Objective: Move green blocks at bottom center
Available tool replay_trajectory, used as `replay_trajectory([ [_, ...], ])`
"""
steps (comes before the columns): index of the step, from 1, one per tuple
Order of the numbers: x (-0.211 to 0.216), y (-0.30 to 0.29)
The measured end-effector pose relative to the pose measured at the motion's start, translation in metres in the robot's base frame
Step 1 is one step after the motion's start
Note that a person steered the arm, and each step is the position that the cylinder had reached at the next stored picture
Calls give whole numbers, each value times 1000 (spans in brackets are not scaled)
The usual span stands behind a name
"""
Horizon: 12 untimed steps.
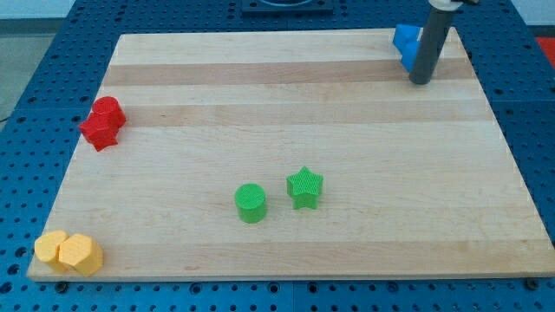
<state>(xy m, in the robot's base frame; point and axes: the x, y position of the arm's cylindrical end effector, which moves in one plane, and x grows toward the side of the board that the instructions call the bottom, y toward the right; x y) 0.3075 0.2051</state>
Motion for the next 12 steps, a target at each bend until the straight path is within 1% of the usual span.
replay_trajectory([
  [1, -32, 0],
  [2, -39, 0],
  [3, -28, 0],
  [4, 5, -16],
  [7, 153, -139],
  [8, 188, -178],
  [9, 204, -193],
  [10, 187, -193],
  [11, 194, -206],
  [12, 240, -208],
])
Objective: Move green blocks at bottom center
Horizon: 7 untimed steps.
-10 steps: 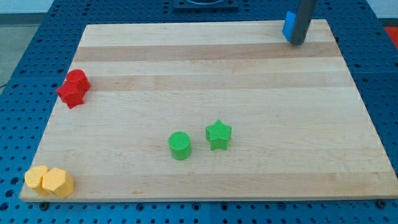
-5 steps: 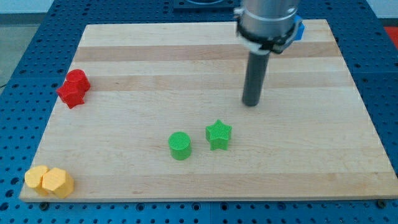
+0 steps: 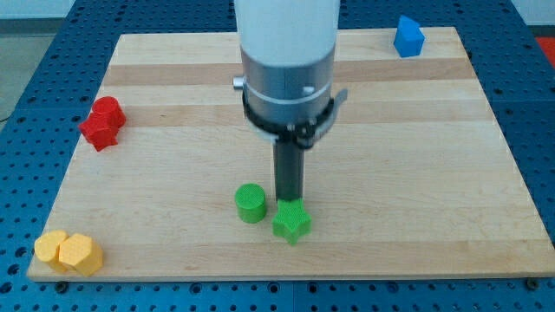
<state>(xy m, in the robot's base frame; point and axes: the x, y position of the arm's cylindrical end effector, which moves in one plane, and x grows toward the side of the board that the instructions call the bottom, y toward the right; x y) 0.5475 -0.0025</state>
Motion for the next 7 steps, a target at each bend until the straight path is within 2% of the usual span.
replay_trajectory([
  [1, 8, 2],
  [2, -24, 3],
  [3, -54, -26],
  [4, -49, -77],
  [6, 7, -64],
  [7, 12, -52],
])
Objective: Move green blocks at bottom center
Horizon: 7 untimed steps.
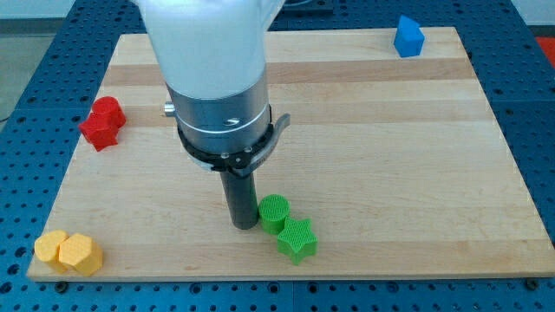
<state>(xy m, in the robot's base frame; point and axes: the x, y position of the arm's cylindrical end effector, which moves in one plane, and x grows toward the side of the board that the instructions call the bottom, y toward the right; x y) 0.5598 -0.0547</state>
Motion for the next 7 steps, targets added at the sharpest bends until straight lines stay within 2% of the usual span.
replay_trajectory([
  [2, -46, 9],
  [3, -41, 38],
  [5, -22, 31],
  [7, -22, 31],
])
